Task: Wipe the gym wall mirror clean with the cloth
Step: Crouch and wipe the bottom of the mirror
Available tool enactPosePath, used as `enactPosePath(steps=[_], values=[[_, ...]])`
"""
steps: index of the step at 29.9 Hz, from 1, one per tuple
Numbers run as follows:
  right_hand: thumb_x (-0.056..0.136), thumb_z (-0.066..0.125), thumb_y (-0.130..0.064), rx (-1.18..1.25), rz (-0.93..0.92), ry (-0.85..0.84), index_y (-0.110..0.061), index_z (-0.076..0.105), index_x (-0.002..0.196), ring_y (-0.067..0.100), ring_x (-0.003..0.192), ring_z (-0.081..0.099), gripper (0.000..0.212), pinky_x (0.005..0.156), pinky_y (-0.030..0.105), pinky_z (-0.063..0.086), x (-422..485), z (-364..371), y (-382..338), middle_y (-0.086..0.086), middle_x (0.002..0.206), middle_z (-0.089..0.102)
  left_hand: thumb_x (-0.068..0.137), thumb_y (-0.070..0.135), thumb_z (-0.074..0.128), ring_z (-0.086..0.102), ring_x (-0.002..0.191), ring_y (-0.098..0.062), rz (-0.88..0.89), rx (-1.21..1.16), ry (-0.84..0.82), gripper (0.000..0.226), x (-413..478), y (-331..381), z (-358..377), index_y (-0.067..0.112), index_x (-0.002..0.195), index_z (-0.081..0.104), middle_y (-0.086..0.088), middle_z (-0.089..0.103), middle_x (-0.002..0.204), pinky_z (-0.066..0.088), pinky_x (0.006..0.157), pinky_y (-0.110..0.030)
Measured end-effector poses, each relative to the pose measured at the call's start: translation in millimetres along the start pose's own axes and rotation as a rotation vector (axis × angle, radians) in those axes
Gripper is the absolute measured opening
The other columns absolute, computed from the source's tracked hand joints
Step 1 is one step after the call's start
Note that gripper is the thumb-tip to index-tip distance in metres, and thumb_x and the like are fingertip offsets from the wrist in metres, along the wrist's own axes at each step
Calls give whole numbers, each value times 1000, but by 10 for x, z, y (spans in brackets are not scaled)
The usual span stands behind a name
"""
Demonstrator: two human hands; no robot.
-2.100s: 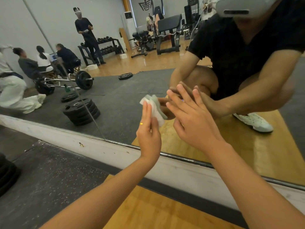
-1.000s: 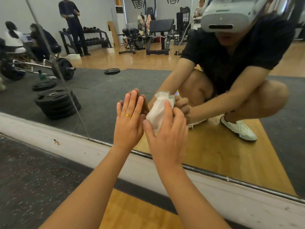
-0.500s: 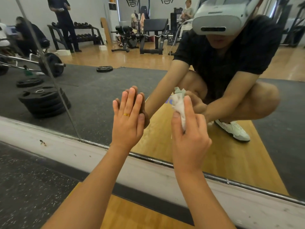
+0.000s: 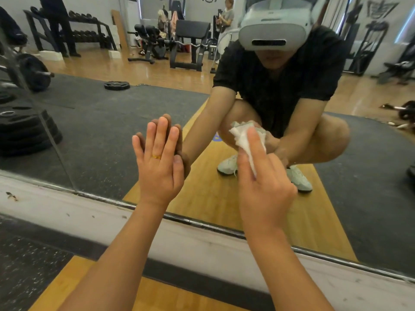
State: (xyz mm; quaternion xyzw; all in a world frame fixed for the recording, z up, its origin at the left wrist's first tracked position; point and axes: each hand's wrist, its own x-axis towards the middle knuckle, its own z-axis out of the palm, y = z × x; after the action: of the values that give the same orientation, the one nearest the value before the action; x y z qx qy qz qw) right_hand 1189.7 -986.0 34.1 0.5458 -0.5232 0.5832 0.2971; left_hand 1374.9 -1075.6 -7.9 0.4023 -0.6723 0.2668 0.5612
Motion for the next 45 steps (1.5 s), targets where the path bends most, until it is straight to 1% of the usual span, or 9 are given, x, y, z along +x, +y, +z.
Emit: enactPosePath(steps=[7,12,17,22,26,34,39,42,45], values=[[106,57,-34,25,-53,-123,-18,66,138,19,53,52,37,45,32,46,-117,62,-109,2,72,60,110,31,22,2,159,-15,-18,0,66,53,-32,16,54,18,161,25,11,0,172,-3,127,-47],[107,56,-33,64,183,112,-19,58,141,24,80,72,37,65,44,59,165,-216,155,9,99,76,111,29,24,-2,159,-14,-111,-16,53,56,-210,75,91,27,165,11,11,-4,172,-5,127,-44],[107,56,-32,93,58,-35,-18,49,145,20,60,59,41,51,41,54,-18,-91,30,5,79,68,111,30,23,-4,158,-12,-104,-26,23,56,-166,75,63,29,165,9,12,-5,172,-7,127,-42],[107,51,-37,160,88,-93,-23,57,143,17,60,58,39,50,37,51,15,-190,136,0,78,66,108,19,31,-5,158,-15,-228,-43,-49,56,-147,239,-45,12,162,20,-24,17,166,-5,127,-46],[108,45,-42,170,204,-150,-29,61,144,14,64,53,41,52,31,43,87,-344,83,-4,79,61,107,14,37,-2,159,-23,-336,-115,-129,58,-105,490,-209,6,161,21,-11,7,170,0,128,-51],[104,60,-35,299,445,-34,-23,52,131,17,88,65,30,66,35,54,327,-625,252,-2,110,70,105,14,46,26,155,-26,294,-104,-138,48,300,978,-314,-1,150,40,-17,36,158,20,122,-62],[106,53,-36,263,254,-153,-17,65,122,16,81,64,28,64,21,44,178,-643,357,-1,99,70,107,17,40,19,157,-23,266,-68,-62,52,401,1187,60,2,156,32,-13,27,164,12,124,-57],[105,54,-40,165,108,-251,-21,66,123,25,77,67,29,59,32,52,121,-685,486,4,95,70,107,18,37,10,158,-21,243,-4,-32,58,334,1198,213,7,161,22,-4,10,170,3,126,-52],[104,58,-36,136,146,-99,-17,68,122,26,81,66,28,64,37,49,337,-829,767,6,96,71,107,19,32,7,159,-19,225,13,-5,55,312,1234,267,6,160,26,1,5,171,1,126,-51]])
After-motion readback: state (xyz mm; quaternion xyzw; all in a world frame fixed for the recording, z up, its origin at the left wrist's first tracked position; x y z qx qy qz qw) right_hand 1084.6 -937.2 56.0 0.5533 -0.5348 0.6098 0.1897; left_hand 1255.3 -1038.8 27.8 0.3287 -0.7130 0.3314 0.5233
